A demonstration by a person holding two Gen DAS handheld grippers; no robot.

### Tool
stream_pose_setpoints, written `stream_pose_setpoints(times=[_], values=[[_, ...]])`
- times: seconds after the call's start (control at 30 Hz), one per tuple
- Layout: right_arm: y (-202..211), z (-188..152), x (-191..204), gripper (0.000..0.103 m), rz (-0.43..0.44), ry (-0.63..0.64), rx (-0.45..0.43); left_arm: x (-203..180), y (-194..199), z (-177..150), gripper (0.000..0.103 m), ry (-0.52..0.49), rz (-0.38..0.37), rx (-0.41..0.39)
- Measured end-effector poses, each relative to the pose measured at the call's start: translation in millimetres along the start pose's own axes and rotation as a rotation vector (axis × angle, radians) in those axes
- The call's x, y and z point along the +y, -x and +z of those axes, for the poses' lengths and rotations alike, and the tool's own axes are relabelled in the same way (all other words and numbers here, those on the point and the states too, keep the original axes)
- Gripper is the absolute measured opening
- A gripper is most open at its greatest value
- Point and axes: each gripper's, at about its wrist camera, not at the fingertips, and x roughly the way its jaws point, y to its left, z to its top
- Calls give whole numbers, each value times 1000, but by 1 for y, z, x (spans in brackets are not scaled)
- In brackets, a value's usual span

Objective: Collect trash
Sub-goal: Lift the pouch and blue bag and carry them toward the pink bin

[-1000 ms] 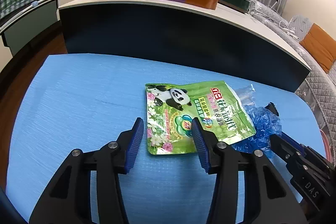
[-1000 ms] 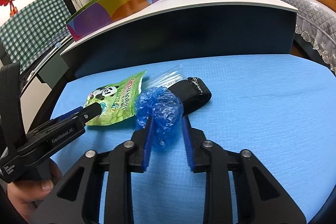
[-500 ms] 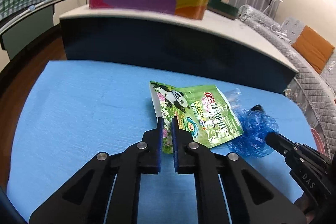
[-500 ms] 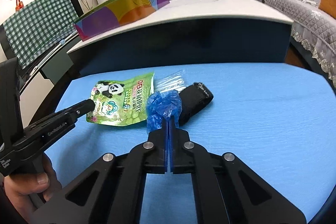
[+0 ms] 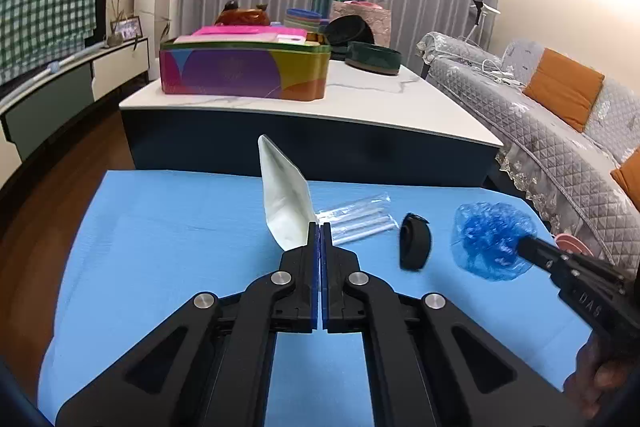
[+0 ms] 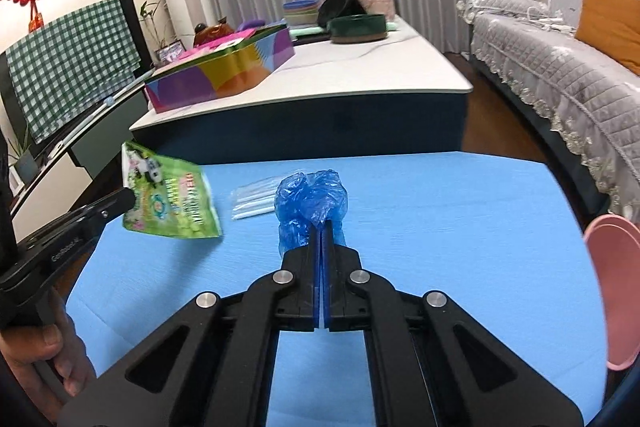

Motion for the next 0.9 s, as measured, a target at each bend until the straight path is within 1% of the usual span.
stream_pose_setpoints(times=[0.2, 0.47, 0.67, 0.9], values=[[35, -1, -19, 1, -33, 6, -37, -13, 20, 0, 0, -19, -18, -24], [87, 9, -53, 1, -72, -51, -114, -44, 36, -3, 0, -68, -47, -36], [113, 5, -74, 1, -128, -42, -141, -64, 50, -1, 0, -78, -68, -66], [139, 0, -93, 1, -175, -38, -165, -83, 55, -4, 0, -78, -108, -66]])
